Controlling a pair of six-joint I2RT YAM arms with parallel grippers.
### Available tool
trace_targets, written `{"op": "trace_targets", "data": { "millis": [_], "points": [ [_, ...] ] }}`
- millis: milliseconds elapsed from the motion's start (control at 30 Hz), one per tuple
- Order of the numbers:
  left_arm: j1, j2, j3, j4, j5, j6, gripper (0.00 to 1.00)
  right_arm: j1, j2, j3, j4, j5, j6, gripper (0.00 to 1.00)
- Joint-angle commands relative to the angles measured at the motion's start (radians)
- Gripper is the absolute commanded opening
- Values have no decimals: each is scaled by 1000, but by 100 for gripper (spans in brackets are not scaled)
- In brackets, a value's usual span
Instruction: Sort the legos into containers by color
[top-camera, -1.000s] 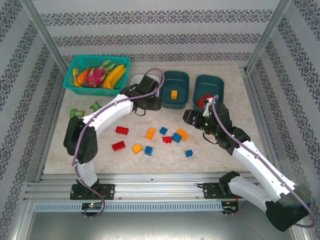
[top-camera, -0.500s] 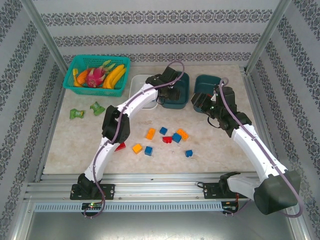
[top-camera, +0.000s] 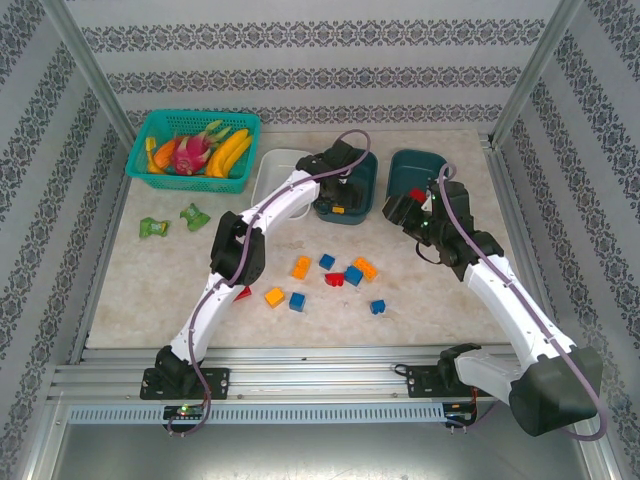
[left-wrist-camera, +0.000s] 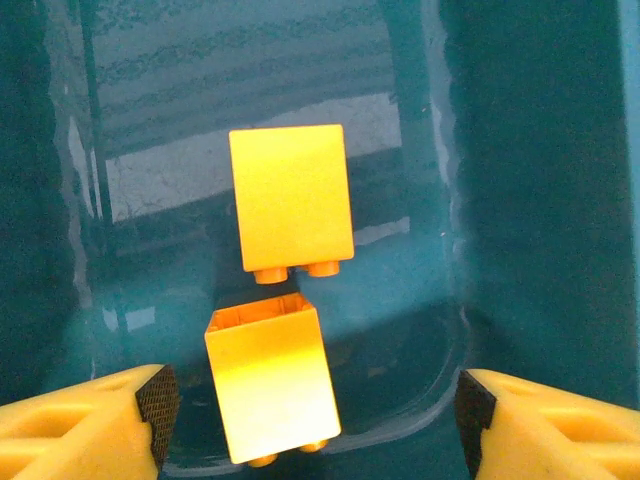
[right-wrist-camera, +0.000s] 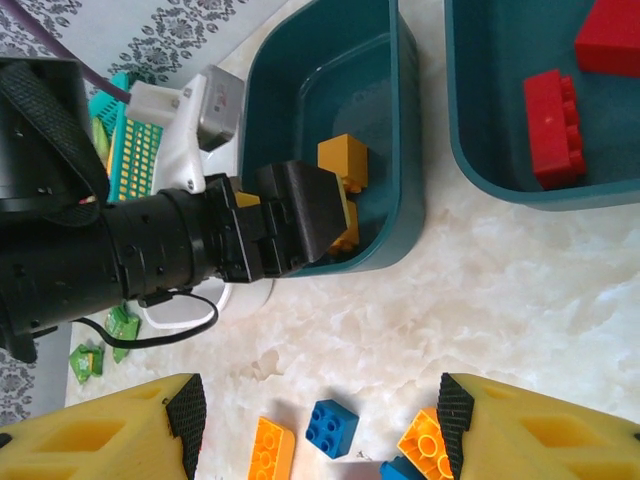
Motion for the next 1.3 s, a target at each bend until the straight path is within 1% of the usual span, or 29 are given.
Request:
{"op": "trace_targets", "data": {
  "millis": [0,167,267,367,467,533,633,767,833,900,967,1033,1133,1267],
  "points": [
    [2,-109,34,-37,13,-37,77,-8,-22,7,-33,6,-51,65],
    [3,-272,-25,-44,0,-88,80,2,-39,17,-86,35,-113,65],
    [8,-435,-186,-9,-23,-111,84,54,-41,29,-112,67,-167,65],
    [37,-660,-483,91,-28,-167,88,137,-19,45,-130,106,-209,65],
    [82,-907,-816,194,-15,-218,92,221,6,43,-129,140,-222,64],
    [105,-1067,-1018,222,-8,-239,94,282,28,43,-134,172,-225,64],
    [111,-1270,-1257,220,-3,-261,96,360,71,41,-139,199,-195,64],
    [111,-1504,-1510,211,21,-330,97,481,162,41,-132,210,-152,64],
    [111,-1621,-1603,191,19,-368,97,539,242,79,-175,229,-143,64],
    [111,-1721,-1676,182,17,-401,97,572,322,132,-221,222,-147,65],
    [111,-1804,-1730,171,24,-423,97,597,396,197,-277,223,-218,66],
    [112,-1866,-1753,144,21,-430,98,597,470,279,-363,217,-372,66],
    [112,-1903,-1749,113,30,-406,98,584,536,342,-429,240,-607,68],
    [111,-1908,-1732,99,65,-366,98,546,635,428,-531,212,-833,68]
  ]
}}
